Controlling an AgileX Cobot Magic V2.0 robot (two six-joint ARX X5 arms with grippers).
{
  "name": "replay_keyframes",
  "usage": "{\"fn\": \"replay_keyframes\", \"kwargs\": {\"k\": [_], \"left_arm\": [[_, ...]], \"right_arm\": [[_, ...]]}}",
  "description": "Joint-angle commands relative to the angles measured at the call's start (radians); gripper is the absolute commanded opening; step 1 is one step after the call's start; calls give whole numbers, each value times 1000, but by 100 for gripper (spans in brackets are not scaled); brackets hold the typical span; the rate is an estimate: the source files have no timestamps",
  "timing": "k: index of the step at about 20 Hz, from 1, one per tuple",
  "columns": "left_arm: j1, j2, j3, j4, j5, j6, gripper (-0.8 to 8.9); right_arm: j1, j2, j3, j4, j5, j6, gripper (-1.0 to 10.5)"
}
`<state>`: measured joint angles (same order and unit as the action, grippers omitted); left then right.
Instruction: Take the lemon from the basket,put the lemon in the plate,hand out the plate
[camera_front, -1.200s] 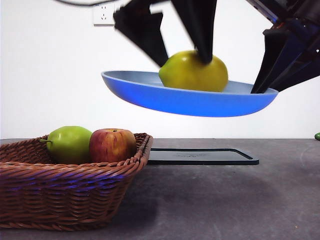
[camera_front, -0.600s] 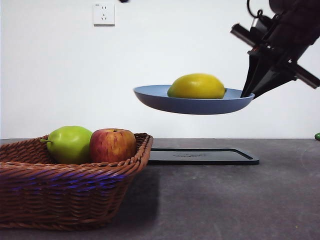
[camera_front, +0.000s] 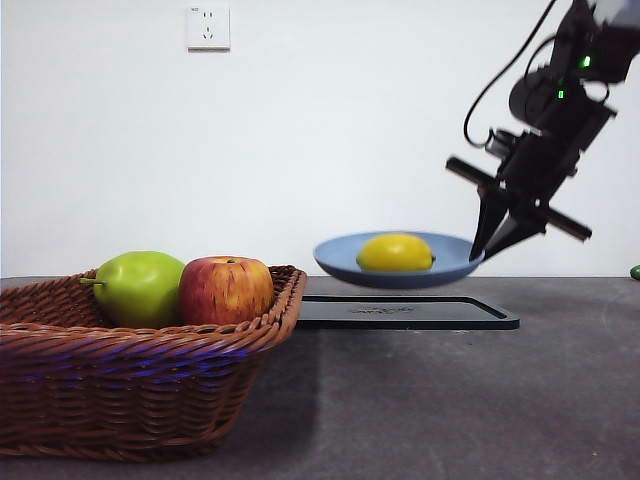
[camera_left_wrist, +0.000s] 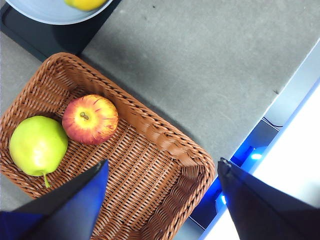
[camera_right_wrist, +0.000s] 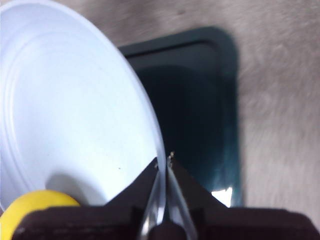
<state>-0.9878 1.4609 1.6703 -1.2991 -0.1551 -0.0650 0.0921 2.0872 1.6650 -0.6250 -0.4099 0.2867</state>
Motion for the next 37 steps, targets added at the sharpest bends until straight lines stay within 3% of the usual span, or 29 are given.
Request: {"fn": "replay_keyframes", "kwargs": {"k": [1,8,17,20,24,26,28,30,34,37], "left_arm": [[-12,13,19,14,-3,-14,376],[-12,13,19,40,-2,-14,376],[-12,13,19,43,-3,-14,376],[-12,13,19,73,-3,-3,376],[-4,14,18,155,-2,52,373],[5,14,17,203,-2,100,281],[26,14,17,239,-2,167,109],[65,14,17,262,-1,216,0],[198,14,17,303,14,227,6],[302,-6,9,318,122,226,6]], "right_arm": [[-7,55,29,24,-10,39,3],[-27,105,29,19,-8,27,6],[-49,97,31,17,-10,27,209],[-61,40,31,2,-10,18,237],[-64,-125,31,-64,-10,-48,232],[-49,-227,31,-106,-8,-99,206],[-16,-333,31,-131,-10,-197,99],[19,-437,31,-152,-8,-258,4],[107,-630,30,-172,14,-264,5],[194,-760,23,-177,175,-309,5]]}}
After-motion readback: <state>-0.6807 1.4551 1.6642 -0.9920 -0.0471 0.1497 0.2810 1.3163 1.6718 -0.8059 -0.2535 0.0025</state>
